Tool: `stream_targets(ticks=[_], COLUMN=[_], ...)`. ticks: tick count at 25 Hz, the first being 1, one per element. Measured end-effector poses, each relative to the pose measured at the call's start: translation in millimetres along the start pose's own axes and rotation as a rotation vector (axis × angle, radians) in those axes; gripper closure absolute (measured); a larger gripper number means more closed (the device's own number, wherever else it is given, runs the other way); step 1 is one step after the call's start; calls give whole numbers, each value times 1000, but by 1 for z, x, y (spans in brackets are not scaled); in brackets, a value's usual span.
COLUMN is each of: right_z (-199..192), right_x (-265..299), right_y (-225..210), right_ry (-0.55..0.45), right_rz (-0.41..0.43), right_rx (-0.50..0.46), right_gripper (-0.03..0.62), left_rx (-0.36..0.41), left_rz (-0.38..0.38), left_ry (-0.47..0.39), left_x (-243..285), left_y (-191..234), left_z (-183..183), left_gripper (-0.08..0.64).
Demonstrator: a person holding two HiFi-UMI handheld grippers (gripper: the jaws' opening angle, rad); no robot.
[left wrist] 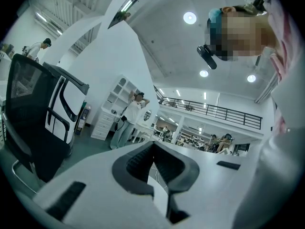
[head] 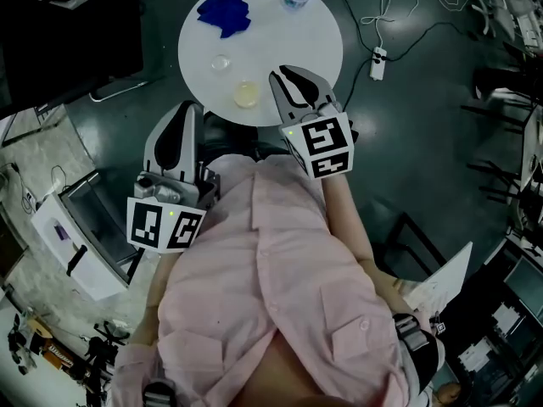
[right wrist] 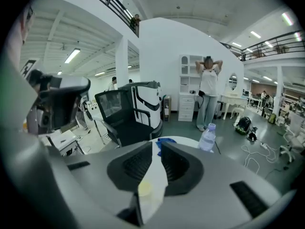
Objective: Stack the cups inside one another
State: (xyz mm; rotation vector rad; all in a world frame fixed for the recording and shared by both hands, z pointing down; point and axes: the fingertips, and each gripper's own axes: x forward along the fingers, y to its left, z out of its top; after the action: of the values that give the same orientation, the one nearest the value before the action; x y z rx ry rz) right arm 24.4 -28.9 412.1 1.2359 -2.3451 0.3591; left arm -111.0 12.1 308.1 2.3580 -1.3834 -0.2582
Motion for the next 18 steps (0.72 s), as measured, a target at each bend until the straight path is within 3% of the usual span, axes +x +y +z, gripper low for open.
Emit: stream_targets(ticks=[9,18], right_z=[-67,-126], right_x=[74,107], right_y=[17,18], right_ry=[222,395], right_rz=[127,179], right_rx=[-14,-2], right_gripper=[501,474], left_rx=[-32,-58], left_rz=[7,24], left_ry=[-9,-23], left_x=[6,10], left_y=[1,6], left_z=[-3,-3], left_gripper=[551,551])
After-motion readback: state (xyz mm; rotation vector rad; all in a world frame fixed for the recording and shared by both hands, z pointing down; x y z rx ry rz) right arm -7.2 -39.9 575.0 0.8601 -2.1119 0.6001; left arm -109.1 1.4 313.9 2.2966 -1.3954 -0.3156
